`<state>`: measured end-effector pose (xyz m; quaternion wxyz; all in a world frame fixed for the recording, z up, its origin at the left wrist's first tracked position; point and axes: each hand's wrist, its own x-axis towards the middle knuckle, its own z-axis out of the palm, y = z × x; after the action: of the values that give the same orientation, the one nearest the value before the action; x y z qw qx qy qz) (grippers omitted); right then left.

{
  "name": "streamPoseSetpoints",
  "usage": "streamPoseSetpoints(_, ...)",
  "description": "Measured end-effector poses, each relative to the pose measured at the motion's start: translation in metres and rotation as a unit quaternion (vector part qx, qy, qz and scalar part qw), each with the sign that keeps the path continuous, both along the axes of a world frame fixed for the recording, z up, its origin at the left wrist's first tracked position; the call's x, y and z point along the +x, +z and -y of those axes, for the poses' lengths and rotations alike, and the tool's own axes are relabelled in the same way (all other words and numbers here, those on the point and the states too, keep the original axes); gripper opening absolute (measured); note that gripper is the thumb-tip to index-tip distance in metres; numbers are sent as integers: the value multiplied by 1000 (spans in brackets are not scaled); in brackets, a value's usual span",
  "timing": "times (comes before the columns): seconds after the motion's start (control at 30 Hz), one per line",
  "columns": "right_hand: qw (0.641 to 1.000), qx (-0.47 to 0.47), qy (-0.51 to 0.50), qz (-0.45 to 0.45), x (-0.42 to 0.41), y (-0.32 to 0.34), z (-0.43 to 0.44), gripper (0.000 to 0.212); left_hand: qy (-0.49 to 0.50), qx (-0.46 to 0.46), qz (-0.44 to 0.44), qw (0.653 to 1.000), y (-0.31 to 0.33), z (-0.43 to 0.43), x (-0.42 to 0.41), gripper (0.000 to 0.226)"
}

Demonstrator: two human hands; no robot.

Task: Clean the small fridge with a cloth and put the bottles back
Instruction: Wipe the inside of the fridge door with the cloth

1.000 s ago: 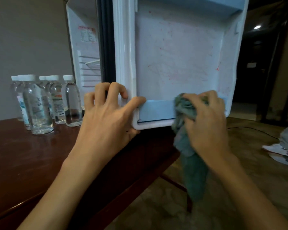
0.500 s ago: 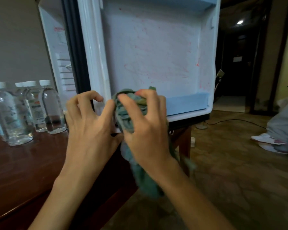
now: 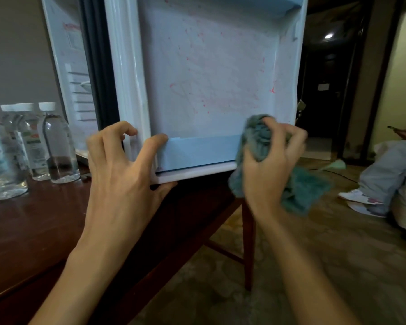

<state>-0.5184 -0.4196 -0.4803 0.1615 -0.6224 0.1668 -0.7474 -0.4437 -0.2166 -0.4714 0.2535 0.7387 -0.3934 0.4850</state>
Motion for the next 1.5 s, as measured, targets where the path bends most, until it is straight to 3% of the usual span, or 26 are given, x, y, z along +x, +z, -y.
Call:
streamPoseSetpoints(0.13,981,-168,70,-58,19,-7,-84,54,-5,-17,-1,1000,-1,0,0,57)
streamPoseSetpoints(0.2,964,-237,105,-54,22,-9,-91,53,6,-22,13,1000,-1,-2,1,49)
streamPoseSetpoints(0.27,959,-258,107,-40,20,-12,-70,52,10,-20,13,1000,-1,-3,1,55)
streamPoseSetpoints(0.33,970,-230,64,-52,12,-16,-33,57,7,-17,5,1000,-1,-2,0,62)
streamPoseSetpoints(0.47,999,-50,-7,-19,-5,-15,26,51,2,-31,3,1000,-5,3,1,67)
streamPoseSetpoints(0.57,999,22,-24,-33,-5,-16,22,68,3,-43,9,999,-5,6,0,68)
streamPoseSetpoints(0.7,998,14,64,-14,-2,-23,-16,85,1,-43,10,999,-7,7,1,68)
streamPoseSetpoints(0.77,991,-35,126,-10,4,-24,-50,87,-2,-40,9,999,-9,7,1,66)
streamPoseSetpoints(0.87,982,-150,98,-54,15,-27,-89,65,-6,-53,18,998,-10,7,3,54)
streamPoseSetpoints(1.0,974,-185,74,-108,8,-24,-71,53,-10,-52,23,998,-10,6,4,54)
streamPoseSetpoints(1.1,980,-133,65,-132,-5,-25,-31,57,-10,-38,11,999,-11,6,4,63)
streamPoseSetpoints(1.27,996,32,33,-77,-25,-16,32,56,-13,-35,12,999,-10,6,3,61)
streamPoseSetpoints(1.4,994,97,44,-19,-14,-9,13,59,-17,-40,16,999,-9,5,2,59)
streamPoseSetpoints(1.5,990,94,101,-21,-4,-12,-32,63,-18,-29,8,999,-8,4,2,63)
